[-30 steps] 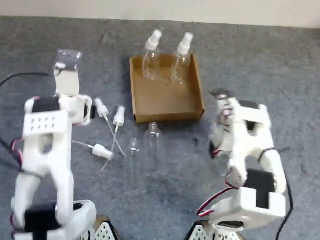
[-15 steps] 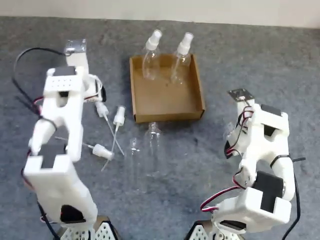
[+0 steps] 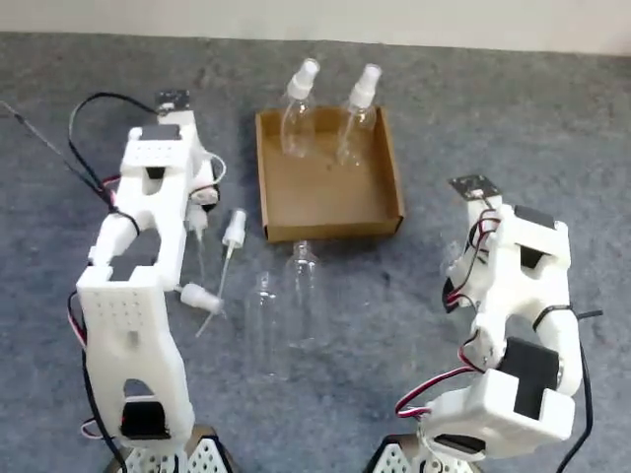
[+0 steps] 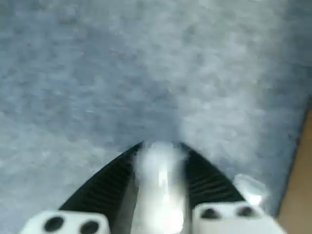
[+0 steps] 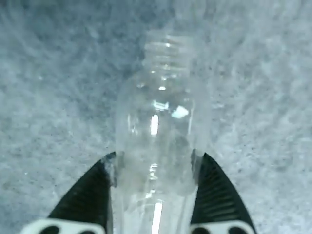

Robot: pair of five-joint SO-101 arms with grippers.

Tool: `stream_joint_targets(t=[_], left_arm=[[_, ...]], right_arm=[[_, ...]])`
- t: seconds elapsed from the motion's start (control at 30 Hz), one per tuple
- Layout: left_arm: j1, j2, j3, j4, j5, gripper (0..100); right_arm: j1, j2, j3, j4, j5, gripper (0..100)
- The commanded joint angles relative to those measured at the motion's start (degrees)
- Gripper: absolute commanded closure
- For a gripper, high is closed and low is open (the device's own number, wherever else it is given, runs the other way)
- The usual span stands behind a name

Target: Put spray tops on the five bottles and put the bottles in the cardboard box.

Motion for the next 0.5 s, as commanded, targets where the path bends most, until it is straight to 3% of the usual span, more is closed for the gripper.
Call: stream_joint_targets(t=[0.0,0.27,0.47], left_arm=[[1.01,-0.57,-6.02,4.13,-2.11,100],[0.92,-0.57,-36.62,21.54,-5.36,100],[0.22,-0.66,-58.59,30.07,-9.49,100]], right_arm=[[0.48,-3.38,-0.31,-0.13,0.62,97.1],[-0.48,-3.56,-0.92,-0.04,0.35,97.5],[-7.52,-4.26,-1.80,0.75,0.26,97.6]])
